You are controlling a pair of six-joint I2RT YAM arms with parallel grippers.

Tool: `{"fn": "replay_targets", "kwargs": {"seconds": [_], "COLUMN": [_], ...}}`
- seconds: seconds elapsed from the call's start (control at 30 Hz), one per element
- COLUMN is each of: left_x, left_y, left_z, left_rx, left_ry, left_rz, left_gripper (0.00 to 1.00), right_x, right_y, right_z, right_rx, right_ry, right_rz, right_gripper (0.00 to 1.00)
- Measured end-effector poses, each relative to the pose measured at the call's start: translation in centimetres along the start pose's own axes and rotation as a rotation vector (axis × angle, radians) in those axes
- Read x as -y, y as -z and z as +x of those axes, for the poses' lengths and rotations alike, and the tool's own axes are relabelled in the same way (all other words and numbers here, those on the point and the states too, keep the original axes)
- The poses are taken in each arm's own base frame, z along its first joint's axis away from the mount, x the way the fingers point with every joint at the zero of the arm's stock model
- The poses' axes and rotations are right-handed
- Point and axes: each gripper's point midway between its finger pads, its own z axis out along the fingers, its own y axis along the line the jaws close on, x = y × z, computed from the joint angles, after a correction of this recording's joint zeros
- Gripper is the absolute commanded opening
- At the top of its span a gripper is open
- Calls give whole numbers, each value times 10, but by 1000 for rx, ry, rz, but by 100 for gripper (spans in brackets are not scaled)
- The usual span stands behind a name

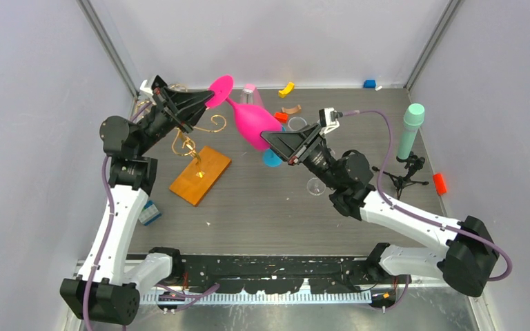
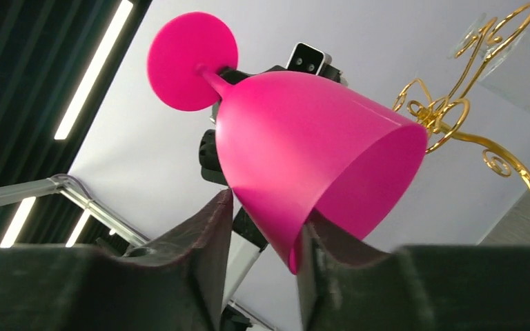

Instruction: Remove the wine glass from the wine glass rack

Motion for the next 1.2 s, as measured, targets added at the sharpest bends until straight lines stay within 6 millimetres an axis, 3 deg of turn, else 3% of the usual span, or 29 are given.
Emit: {"fn": "replay_targets", "kwargs": {"seconds": [0.07, 0.13, 0.2, 0.27, 0.4, 0.6, 0.87, 1.03, 1.2], "left_x": [3, 5, 1, 0, 7, 11, 42, 53, 31], "left_y": [0, -1, -3, -5, -4, -3, -10, 2, 22], "left_z": [1, -5, -11, -10, -4, 3, 23, 22, -10], "left_rx": [-4, 21, 29, 19, 6, -5, -41, 30, 153], "left_ry": [-5, -9, -8, -7, -41, -179, -688, -997, -1119], "left_rz": [13, 28, 21, 20, 44, 57, -12, -122, -338], "left_gripper": [16, 37, 53, 70, 89, 91, 92, 93, 94], "right_x": [3, -12, -42, -58, -57, -45, -19, 4, 47], "right_y": [-2, -4, -5, -5, -6, -3, 5, 33, 61], "right_z": [0, -3, -11, -19, -33, -60, -89, -86, -66], "right_rx": [1, 13, 39, 72, 125, 210, 125, -58, -303], "right_ry": [0, -3, 13, 40, 130, 293, 601, 739, 792], "right_rz": [2, -56, -142, -173, -114, 69, 482, 701, 893], "right_gripper": [13, 3, 1, 0, 0, 0, 0, 0, 0]}}
